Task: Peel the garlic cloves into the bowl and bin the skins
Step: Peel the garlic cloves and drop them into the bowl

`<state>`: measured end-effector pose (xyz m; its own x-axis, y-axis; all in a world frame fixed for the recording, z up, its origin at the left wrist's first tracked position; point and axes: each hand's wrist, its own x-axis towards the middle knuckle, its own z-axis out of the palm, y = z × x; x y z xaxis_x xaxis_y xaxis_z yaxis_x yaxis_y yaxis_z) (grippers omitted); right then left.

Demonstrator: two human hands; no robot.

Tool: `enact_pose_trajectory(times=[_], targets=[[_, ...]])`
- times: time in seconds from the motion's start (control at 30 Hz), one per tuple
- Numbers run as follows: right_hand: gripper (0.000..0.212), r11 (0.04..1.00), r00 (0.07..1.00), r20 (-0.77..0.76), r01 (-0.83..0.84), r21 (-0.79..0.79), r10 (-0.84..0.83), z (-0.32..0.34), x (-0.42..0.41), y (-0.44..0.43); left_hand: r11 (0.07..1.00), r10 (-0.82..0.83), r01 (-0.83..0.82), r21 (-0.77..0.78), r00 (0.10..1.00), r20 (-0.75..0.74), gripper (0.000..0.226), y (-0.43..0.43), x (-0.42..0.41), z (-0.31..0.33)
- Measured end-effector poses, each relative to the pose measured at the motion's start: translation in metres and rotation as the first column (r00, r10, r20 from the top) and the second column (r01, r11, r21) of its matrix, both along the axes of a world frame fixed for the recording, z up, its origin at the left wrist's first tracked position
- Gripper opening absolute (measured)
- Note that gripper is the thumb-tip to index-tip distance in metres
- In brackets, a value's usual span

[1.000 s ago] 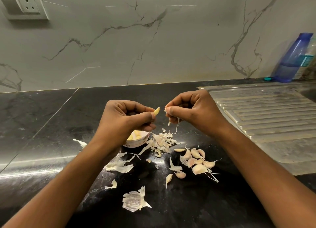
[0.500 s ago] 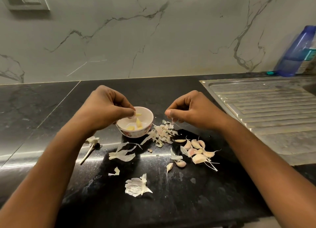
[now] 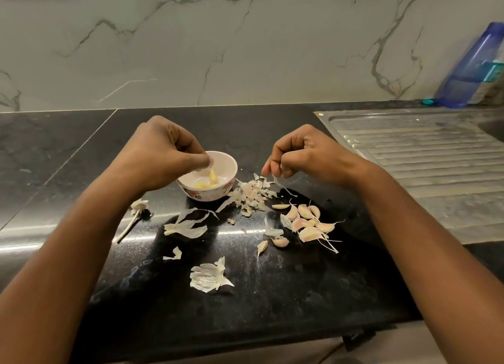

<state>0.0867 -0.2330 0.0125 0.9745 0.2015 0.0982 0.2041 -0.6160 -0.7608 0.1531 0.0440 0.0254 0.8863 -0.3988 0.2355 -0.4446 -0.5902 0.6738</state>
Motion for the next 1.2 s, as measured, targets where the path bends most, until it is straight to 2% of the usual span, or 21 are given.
enact_pose_trajectory(times=[0.07, 0.2, 0.27, 0.53, 0.77, 0.83, 1.0, 1.2], targets=[[0.029, 1.0, 1.0, -0.004, -0.006, -0.023, 0.006, 0.0, 0.001, -0.002, 0.998, -0.026, 0.027, -0.064, 0.999, 0.021, 0.009, 0.0, -0.001, 0.0], [0.014, 0.997, 0.999, -0.009, -0.032, -0.068, 0.031, 0.004, -0.003, -0.007, 0.98, -0.104, 0.114, -0.164, 0.992, 0.071, 0.013, -0.007, -0.007, -0.001], [0.007, 0.991, 0.997, -0.042, -0.076, -0.111, 0.072, 0.007, -0.007, -0.008, 0.975, -0.132, 0.143, -0.169, 0.989, 0.072, 0.012, -0.011, -0.009, -0.004], [0.016, 0.964, 0.964, -0.243, -0.159, -0.212, 0.105, 0.005, -0.005, -0.008, 0.961, -0.218, 0.234, -0.147, 0.969, 0.117, 0.011, -0.019, -0.017, -0.01], [0.004, 0.951, 0.968, -0.23, -0.159, -0.263, 0.099, 0.003, -0.004, -0.007, 0.942, -0.281, 0.297, -0.157, 0.953, 0.112, 0.012, -0.028, -0.024, -0.017], [0.001, 0.964, 0.981, -0.165, -0.141, -0.224, 0.105, 0.004, -0.005, -0.007, 0.935, -0.301, 0.315, -0.166, 0.948, 0.102, 0.01, -0.029, -0.025, -0.018], [0.005, 0.996, 0.996, 0.026, -0.081, 0.033, 0.08, 0.01, -0.007, -0.009, 0.923, -0.326, 0.334, -0.191, 0.943, 0.074, 0.011, -0.028, -0.024, -0.019], [0.014, 0.968, 0.989, 0.119, -0.11, 0.224, 0.085, 0.008, -0.005, -0.004, 0.918, -0.323, 0.323, -0.23, 0.946, 0.038, 0.017, -0.032, -0.028, -0.019]])
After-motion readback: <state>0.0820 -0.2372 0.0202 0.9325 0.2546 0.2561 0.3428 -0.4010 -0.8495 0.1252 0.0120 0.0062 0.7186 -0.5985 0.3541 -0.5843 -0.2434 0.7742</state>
